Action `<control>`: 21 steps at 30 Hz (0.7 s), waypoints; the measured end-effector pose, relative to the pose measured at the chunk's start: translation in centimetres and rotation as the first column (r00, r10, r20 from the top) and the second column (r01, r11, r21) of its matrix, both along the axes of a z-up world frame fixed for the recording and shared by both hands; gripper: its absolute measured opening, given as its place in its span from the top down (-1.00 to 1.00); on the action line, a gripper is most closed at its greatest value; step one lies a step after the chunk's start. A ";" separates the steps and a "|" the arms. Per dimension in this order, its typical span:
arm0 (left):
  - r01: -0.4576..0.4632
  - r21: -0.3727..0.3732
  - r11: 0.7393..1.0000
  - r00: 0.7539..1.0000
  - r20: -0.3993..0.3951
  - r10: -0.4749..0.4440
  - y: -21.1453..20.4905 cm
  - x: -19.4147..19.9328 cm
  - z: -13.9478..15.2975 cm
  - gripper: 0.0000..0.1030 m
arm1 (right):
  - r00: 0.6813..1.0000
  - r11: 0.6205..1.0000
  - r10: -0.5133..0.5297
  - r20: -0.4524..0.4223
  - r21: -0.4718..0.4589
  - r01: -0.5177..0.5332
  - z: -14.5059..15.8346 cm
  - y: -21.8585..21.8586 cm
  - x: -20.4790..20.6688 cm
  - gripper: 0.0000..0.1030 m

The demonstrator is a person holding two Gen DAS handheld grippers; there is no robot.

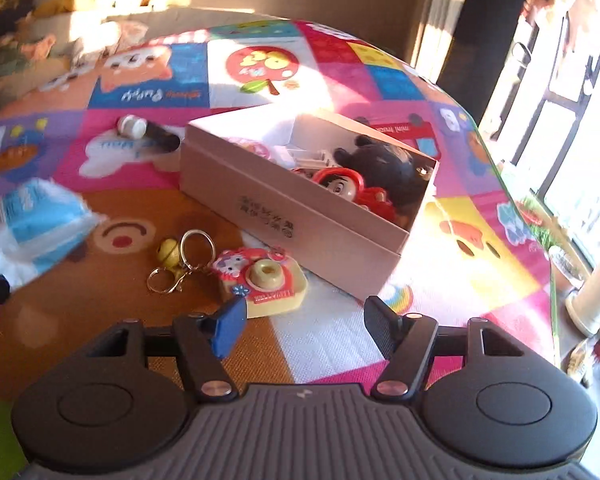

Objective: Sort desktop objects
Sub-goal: 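Lift and carry the blue packet and Hello Kitty toy over the box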

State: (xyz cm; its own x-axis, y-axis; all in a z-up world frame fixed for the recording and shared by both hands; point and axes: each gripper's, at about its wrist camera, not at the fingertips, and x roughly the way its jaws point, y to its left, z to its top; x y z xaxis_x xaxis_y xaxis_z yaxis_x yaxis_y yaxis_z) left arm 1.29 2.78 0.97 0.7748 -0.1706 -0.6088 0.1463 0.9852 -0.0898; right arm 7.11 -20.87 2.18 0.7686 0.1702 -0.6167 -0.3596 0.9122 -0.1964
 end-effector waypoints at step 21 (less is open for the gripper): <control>-0.047 -0.042 0.998 0.999 -0.028 0.046 0.7 0.3 -0.4 -1.00 | 0.985 0.968 0.169 0.029 0.184 -0.171 4.2 5.1 3.4 -0.41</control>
State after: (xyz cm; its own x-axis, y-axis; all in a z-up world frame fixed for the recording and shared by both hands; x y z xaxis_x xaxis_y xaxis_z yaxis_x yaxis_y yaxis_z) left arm 1.57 3.44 0.59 0.7660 -0.1607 -0.6224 0.0971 0.9861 -0.1351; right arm 10.50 -15.75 6.42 0.7261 0.4094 -0.5524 -0.5111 0.8588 -0.0355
